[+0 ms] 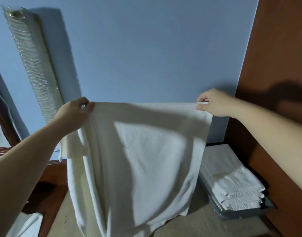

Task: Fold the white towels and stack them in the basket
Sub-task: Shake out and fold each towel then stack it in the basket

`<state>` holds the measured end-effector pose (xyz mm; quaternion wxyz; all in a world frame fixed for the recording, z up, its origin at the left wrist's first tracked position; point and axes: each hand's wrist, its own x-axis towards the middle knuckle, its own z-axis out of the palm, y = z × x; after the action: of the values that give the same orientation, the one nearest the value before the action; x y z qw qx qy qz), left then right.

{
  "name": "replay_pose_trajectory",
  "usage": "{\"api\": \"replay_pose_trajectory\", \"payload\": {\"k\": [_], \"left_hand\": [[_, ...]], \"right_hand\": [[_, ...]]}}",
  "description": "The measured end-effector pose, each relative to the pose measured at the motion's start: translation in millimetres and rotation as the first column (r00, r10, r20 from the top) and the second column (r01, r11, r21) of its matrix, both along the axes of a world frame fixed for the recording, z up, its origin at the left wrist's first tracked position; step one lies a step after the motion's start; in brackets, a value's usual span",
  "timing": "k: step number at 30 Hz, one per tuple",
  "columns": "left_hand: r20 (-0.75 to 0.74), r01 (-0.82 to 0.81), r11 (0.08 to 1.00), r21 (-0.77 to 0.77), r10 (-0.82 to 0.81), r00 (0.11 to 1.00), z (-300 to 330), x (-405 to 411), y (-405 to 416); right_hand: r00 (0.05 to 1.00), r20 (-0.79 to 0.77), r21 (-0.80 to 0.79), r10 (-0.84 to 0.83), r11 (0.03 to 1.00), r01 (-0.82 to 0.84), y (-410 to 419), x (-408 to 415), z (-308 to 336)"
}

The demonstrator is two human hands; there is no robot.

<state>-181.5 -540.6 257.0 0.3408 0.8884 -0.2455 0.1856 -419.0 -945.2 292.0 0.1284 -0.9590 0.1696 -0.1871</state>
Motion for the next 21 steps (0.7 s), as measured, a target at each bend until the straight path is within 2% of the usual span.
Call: {"api": "replay_pose_trajectory", "payload": {"k": [13,19,21], "left_hand": [[0.027,-0.030,0.998,0.047,0.029,0.999,-12,13,3],[-0.039,-0.032,0.999,0.022,0.033,0.999,-23,15,4],[-0.059,-0.007,1.000,0.022,0.008,0.998,-27,10,2]], "right_hand": [[0.991,0.121,0.007,-0.057,0.998,0.057,3,10,7],[0.991,0.119,-0.001,-0.055,0.998,0.056,12,8,9],[0.990,0.116,-0.060,-0.081,0.994,0.089,14,9,5]]}}
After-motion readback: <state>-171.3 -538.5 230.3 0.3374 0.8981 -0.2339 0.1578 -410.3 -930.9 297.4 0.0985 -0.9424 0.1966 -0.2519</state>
